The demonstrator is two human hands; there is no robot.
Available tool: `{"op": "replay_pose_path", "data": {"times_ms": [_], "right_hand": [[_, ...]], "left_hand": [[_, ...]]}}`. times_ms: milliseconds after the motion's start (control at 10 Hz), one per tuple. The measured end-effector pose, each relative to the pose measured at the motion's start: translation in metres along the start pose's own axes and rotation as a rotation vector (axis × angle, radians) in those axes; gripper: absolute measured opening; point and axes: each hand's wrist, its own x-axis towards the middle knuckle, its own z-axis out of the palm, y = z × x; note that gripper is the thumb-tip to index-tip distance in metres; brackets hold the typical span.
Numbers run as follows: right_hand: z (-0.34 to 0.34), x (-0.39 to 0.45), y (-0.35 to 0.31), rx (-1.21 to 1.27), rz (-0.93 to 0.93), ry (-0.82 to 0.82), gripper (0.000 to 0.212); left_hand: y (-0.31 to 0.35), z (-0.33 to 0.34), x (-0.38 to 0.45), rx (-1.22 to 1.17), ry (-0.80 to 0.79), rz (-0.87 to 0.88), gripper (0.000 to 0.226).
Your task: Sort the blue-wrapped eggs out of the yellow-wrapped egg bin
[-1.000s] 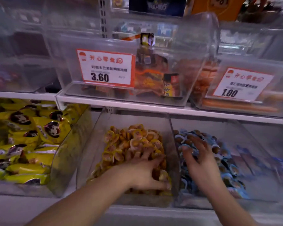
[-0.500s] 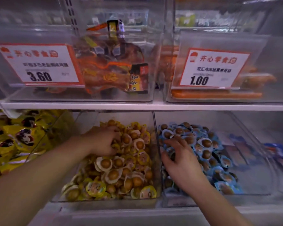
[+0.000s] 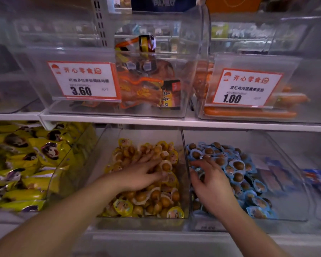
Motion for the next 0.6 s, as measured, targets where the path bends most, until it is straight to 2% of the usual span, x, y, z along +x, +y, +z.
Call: {"op": "replay_pose_path", "data": {"times_ms": [100, 200, 300, 400, 500, 600], "right_hand": [[-0.003, 0.000, -0.001, 0.036, 0.020, 0.007, 0.023], [-0.004, -0.002, -0.001, 0.037, -0.016, 0.031, 0.020], [-0.006, -0.005, -0.002, 0.041, -0.030, 0.059, 0.019], [-0.014, -0.010, -0.001, 0.084, -0.033, 0.140, 0.017], [-0.028, -0.026, -0.006, 0.157, -0.078, 0.209, 0.019], [-0.072, -0.051, -0.006, 0.380, -0.022, 0.357, 0.023]], "left_hand": [[-0.002, 0.006, -0.043, 0.185, -0.015, 0.195, 0.085], [-0.020, 0.009, -0.055, 0.375, -0.001, 0.218, 0.094], [-0.030, 0.004, -0.040, 0.439, 0.031, 0.190, 0.106], [-0.025, 0.005, -0.025, 0.424, 0.115, 0.149, 0.105], [0.001, -0.002, -0.035, 0.268, 0.085, 0.047, 0.101], [0.010, -0.020, -0.079, -0.180, 0.185, 0.162, 0.089]]}}
